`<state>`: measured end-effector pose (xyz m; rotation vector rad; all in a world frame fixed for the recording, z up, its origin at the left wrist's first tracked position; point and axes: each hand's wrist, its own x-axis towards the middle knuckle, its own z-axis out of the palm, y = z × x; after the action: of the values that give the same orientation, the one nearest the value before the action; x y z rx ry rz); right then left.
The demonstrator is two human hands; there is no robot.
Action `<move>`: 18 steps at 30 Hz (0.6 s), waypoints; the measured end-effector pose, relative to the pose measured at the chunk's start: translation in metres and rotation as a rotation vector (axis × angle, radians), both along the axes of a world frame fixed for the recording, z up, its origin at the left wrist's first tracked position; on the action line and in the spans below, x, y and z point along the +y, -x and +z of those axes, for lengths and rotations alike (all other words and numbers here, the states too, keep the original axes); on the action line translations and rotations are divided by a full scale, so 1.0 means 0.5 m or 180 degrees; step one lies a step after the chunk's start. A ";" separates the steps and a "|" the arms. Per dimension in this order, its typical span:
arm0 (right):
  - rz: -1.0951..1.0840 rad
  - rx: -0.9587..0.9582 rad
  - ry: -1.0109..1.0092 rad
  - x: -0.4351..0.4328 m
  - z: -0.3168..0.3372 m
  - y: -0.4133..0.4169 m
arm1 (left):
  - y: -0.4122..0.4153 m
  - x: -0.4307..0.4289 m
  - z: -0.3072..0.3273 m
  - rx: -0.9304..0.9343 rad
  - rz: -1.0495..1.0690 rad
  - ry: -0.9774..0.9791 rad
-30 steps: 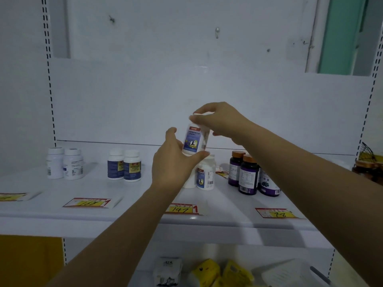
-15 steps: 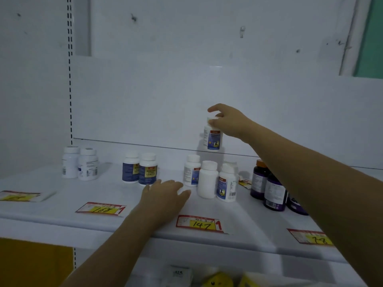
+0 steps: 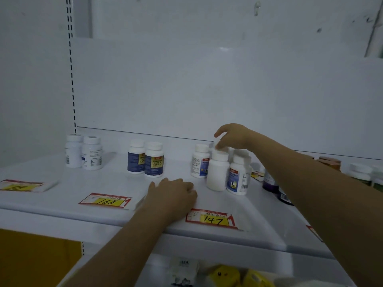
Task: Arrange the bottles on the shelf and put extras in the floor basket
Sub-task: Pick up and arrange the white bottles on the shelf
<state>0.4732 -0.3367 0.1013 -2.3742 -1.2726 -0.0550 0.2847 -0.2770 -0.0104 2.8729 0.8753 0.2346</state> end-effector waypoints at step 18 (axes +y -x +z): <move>-0.0011 -0.0191 0.0344 -0.043 0.020 0.019 | 0.000 -0.003 0.001 0.0051 0.0031 -0.0013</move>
<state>0.4637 -0.3582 0.1114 -2.4834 -1.3305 -0.0605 0.2847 -0.2783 -0.0101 2.8787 0.8927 0.2149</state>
